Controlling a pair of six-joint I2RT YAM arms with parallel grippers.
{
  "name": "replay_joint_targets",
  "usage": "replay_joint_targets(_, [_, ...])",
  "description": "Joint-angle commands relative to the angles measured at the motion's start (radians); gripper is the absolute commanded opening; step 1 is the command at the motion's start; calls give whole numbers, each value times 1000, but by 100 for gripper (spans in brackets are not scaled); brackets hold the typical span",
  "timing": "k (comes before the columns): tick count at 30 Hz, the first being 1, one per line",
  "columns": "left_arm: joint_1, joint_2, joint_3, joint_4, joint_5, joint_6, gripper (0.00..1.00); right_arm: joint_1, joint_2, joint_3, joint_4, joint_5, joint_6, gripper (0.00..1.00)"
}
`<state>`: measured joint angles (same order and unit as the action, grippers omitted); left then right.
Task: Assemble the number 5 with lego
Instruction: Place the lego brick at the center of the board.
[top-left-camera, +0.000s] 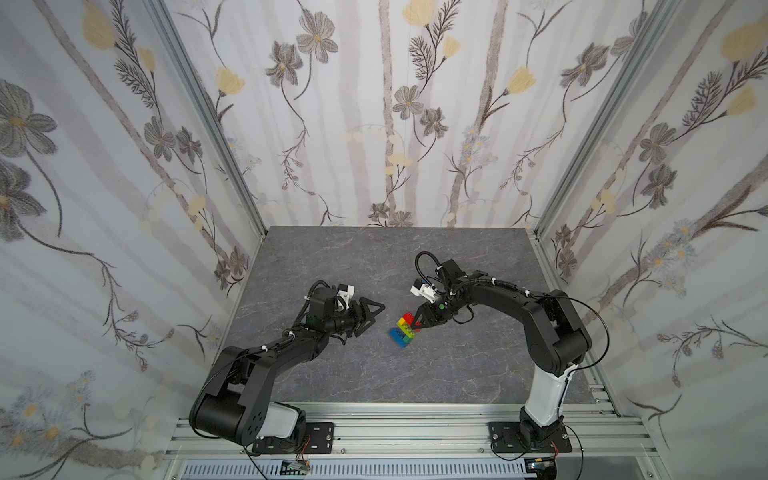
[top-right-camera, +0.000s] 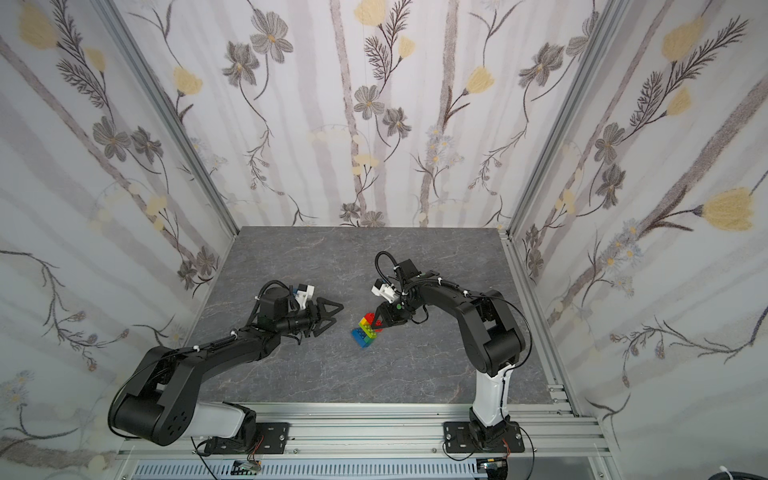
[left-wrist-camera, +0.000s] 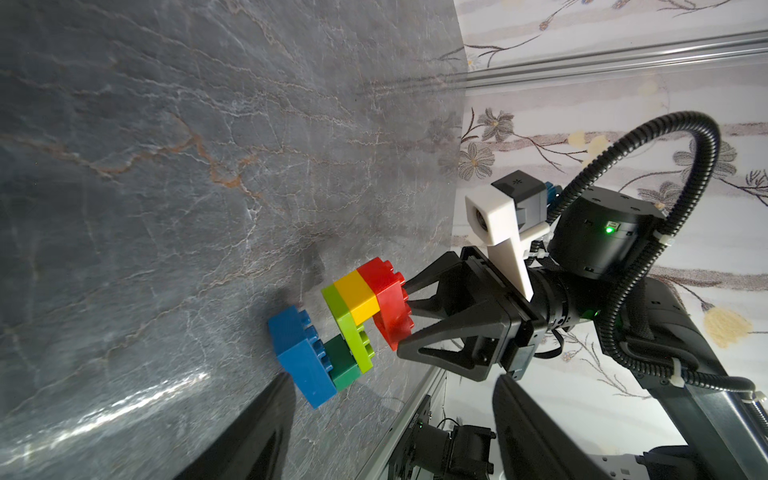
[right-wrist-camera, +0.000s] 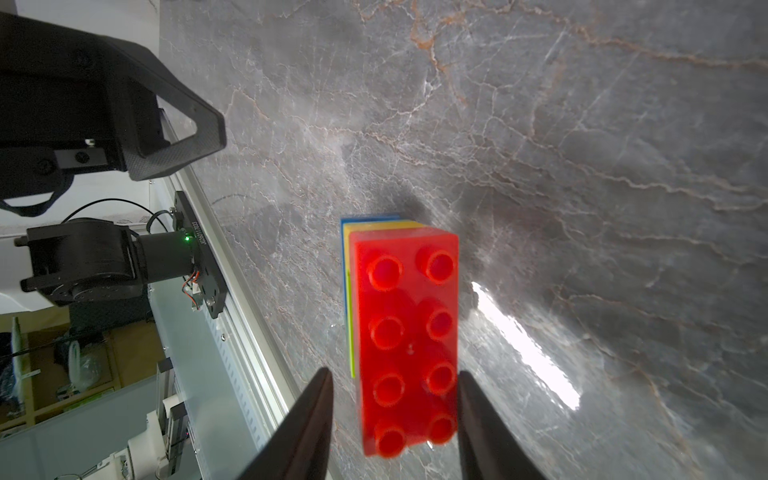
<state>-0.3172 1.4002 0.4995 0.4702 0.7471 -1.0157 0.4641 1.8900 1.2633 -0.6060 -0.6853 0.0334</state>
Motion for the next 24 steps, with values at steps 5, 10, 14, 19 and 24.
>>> replay_joint_targets(5, [-3,-48,-13,-122,-18,96,74,-16,20,24,9,49,0,49])
replay_joint_targets(10, [-45,-124,34,-396,-64,250,65,-20,34,37,8,72,2,49])
replay_joint_targets(14, [-91,-136,45,-517,-113,307,57,-21,20,33,8,85,6,49])
replay_joint_targets(19, [-204,-90,88,-618,-196,359,47,-21,-61,-8,7,143,34,48])
replay_joint_targets(24, [-298,26,146,-598,-241,368,36,-20,-186,-90,8,214,54,47])
